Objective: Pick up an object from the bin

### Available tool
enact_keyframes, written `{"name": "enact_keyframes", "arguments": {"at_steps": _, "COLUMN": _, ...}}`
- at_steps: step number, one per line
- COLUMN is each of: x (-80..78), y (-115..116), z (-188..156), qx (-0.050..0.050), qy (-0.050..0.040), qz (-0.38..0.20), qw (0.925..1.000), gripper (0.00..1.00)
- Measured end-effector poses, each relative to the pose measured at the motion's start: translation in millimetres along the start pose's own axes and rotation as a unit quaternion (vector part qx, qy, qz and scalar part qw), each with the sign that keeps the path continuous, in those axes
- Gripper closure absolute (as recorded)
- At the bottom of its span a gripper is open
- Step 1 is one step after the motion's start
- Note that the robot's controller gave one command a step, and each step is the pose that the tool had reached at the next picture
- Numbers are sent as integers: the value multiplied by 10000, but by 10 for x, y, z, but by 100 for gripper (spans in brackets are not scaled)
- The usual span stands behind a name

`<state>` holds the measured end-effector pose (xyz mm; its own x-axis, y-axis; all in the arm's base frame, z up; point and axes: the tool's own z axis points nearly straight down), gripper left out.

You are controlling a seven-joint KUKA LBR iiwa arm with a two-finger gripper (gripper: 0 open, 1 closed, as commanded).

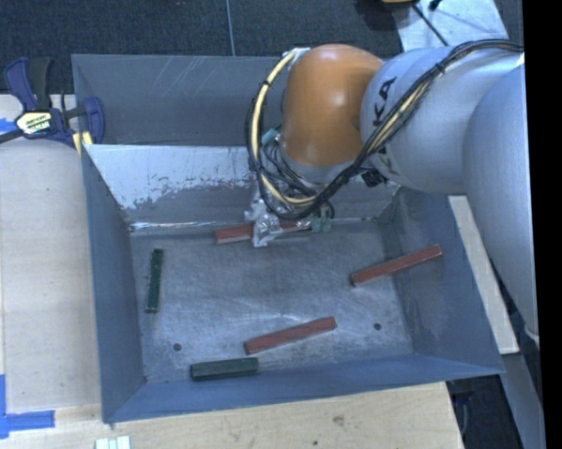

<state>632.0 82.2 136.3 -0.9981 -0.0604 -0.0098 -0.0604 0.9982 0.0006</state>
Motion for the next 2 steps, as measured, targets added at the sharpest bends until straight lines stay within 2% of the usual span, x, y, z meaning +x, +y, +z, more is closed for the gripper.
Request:
{"name": "enact_keyframes", "arguments": {"at_steps": 1, "x": 30, "y": -5, "z": 345, "qx": 1, "qy": 51, "qz": 7, "qw": 10000, "gripper": 100}}
{"name": "enact_keyframes", "arguments": {"at_steps": 2, "x": -23, "y": -3, "z": -513, "qx": 2, "qy": 14, "qz": 4, "qw": 10000, "gripper": 100}}
